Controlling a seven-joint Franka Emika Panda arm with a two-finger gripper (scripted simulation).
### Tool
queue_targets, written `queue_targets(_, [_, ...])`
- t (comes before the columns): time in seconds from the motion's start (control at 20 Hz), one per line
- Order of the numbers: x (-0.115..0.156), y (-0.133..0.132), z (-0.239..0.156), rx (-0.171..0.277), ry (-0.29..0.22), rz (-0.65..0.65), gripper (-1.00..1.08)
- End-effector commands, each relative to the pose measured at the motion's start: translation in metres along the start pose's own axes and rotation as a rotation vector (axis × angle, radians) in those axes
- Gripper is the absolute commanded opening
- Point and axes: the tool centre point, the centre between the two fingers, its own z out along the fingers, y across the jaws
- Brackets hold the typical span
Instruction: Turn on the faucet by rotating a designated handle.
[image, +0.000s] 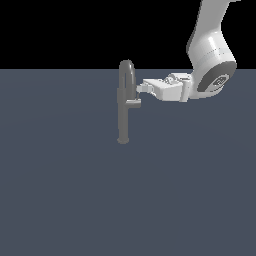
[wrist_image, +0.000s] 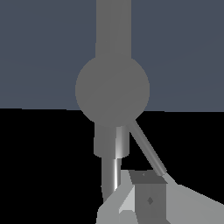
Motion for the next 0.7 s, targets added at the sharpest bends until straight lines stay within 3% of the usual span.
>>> queue_targets(0.0, [0.012,0.012,0.000,-0.002,-0.005,0.019,-1.00])
queue_targets(0.1, [0.013,0.015,0.000,-0.002,-0.006,0.020,-1.00])
queue_targets(0.15, [0.002,0.008,0.000,-0.002,-0.001,-0.001,-1.00])
queue_targets(0.5, [0.036,0.033,0.000,-0.003,-0.006,0.020,-1.00])
queue_targets(0.55, [0.036,0.033,0.000,-0.003,-0.006,0.020,-1.00])
queue_targets(0.6, [0.011,0.021,0.000,-0.006,0.002,-0.023,-1.00])
queue_targets(0.65, [0.019,0.023,0.000,-0.006,0.001,-0.016,-1.00])
